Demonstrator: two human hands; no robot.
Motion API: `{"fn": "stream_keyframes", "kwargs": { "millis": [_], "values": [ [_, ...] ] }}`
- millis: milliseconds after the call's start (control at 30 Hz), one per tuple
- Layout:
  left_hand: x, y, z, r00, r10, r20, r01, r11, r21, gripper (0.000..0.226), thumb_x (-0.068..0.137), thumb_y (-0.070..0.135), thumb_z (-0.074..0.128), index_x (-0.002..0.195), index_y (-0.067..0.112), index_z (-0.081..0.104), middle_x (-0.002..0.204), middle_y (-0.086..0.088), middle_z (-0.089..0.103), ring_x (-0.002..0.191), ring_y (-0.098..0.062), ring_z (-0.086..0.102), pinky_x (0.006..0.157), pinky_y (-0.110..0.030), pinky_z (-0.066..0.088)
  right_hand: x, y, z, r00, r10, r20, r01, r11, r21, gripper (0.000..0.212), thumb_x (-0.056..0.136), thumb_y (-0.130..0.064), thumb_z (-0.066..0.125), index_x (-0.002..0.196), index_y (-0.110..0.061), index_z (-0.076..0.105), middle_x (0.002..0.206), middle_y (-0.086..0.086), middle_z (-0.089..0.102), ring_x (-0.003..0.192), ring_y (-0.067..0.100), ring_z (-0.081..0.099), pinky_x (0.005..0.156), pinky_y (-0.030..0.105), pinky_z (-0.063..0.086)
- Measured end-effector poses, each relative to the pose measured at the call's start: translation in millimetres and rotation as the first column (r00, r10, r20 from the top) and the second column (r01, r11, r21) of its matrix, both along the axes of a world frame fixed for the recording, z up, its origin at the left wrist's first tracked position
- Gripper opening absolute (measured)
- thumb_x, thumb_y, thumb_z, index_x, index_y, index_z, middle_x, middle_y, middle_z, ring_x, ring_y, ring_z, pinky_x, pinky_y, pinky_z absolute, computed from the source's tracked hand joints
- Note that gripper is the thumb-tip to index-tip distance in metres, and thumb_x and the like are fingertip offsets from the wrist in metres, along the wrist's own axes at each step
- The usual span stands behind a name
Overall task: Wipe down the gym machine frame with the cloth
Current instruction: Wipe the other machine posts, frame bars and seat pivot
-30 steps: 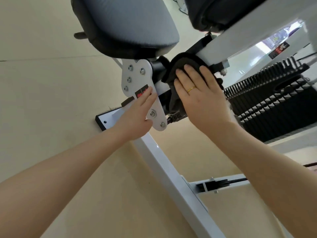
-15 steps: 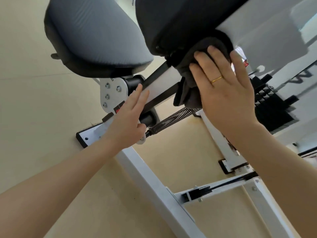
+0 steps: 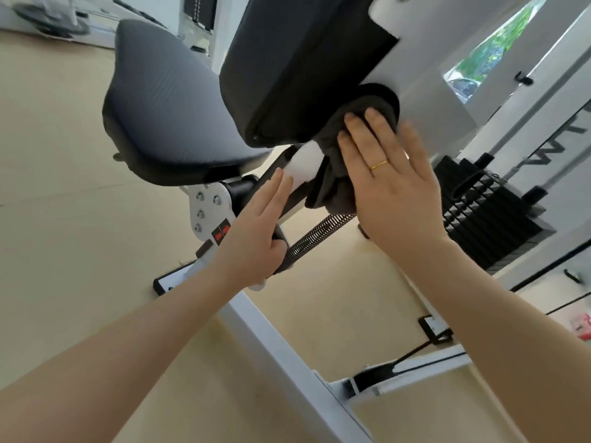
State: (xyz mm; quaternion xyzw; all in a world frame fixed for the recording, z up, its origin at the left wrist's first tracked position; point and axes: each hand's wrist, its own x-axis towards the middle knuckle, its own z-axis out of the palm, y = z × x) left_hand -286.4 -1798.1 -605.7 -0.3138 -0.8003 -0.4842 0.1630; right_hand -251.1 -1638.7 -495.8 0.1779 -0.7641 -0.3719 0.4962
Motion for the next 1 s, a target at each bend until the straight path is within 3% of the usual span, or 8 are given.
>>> {"fn": "stream_keyframes", "kwargs": {
  "millis": [100,200,400,500,633,733,833,1000],
  "values": [
    [1,5,13,0.995,0.008,-0.102,-0.008,1.0,0.004,0.084,0.072,-0.013,0.044,0.147,0.013,0.014,0.144,0.014,0.004,0.132,0.003,0.006,0.102,-0.01,0.022,0,-1,0,1.0,-0.029,-0.007,0.028,0.999,-0.046,0.036,0.096,-0.012,0.038,0.127,-0.005,0.056,0.136,0.013,0.051,0.129,0.028,0.046,0.111,0.04,0.024],
    [-1,10,21,0.985,0.014,-0.175,-0.018,1.0,-0.021,0.083,0.066,-0.006,0.039,0.145,0.007,0.018,0.149,0.004,0.015,0.133,0.003,0.007,0.107,-0.003,0.006,-8,-11,-7,0.997,-0.033,0.076,0.036,0.998,-0.048,0.038,0.093,-0.014,0.04,0.127,-0.005,0.057,0.135,0.012,0.053,0.129,0.027,0.046,0.112,0.038,0.026],
    [1,21,35,0.982,0.03,-0.188,-0.031,0.999,-0.006,0.081,0.066,0.001,0.035,0.145,0.006,0.019,0.151,-0.01,0.026,0.139,-0.014,0.02,0.111,-0.025,0.017,-1,-4,3,0.999,-0.03,0.017,0.031,0.999,-0.036,0.038,0.099,-0.01,0.03,0.124,-0.005,0.058,0.132,0.012,0.056,0.126,0.026,0.05,0.112,0.038,0.022],
    [4,26,44,0.98,0.034,-0.196,-0.037,0.999,-0.012,0.086,0.065,0.002,0.033,0.147,0.014,0.01,0.155,-0.002,0.015,0.14,-0.008,0.013,0.106,-0.019,0.019,7,2,13,0.998,-0.016,-0.054,0.011,0.996,-0.093,0.039,0.099,-0.008,0.029,0.125,-0.002,0.057,0.132,0.014,0.055,0.126,0.029,0.049,0.112,0.04,0.019],
    [9,34,62,0.986,0.008,-0.166,-0.003,0.999,0.033,0.089,0.065,0.001,0.04,0.147,0.012,0.009,0.155,-0.002,0.014,0.133,0.003,0.01,0.096,0.006,0.008,5,-6,12,0.998,-0.016,-0.053,0.007,0.985,-0.172,0.039,0.095,-0.007,0.033,0.126,-0.001,0.056,0.133,0.015,0.054,0.127,0.029,0.048,0.112,0.039,0.022],
    [7,37,69,0.994,-0.02,-0.107,0.032,0.993,0.112,0.088,0.064,0.003,0.042,0.147,0.011,0.013,0.152,-0.002,0.022,0.128,0.005,0.015,0.094,0.007,0.013,-4,-20,11,0.999,-0.035,-0.029,0.027,0.976,-0.218,0.043,0.089,-0.009,0.034,0.125,-0.001,0.057,0.133,0.015,0.054,0.126,0.028,0.049,0.108,0.037,0.027],
    [9,36,72,0.994,-0.054,-0.09,0.067,0.985,0.156,0.086,0.066,0.002,0.042,0.146,0.016,0.013,0.145,0.011,0.024,0.124,0.008,0.026,0.091,0.008,0.016,-6,-23,21,1.0,0.017,-0.026,-0.022,0.973,-0.228,0.044,0.086,-0.009,0.034,0.119,-0.001,0.062,0.127,0.015,0.059,0.123,0.028,0.052,0.106,0.037,0.028],
    [22,42,82,0.982,-0.074,-0.175,0.093,0.99,0.102,0.09,0.071,-0.01,0.047,0.146,0.021,0.009,0.154,0.007,0.016,0.126,-0.002,0.029,0.087,0.007,0.025,10,-9,61,0.98,0.062,-0.19,-0.102,0.973,-0.208,0.033,0.088,-0.008,0.043,0.109,0.001,0.067,0.113,0.015,0.067,0.112,0.031,0.06,0.104,0.039,0.034]
  ]
}}
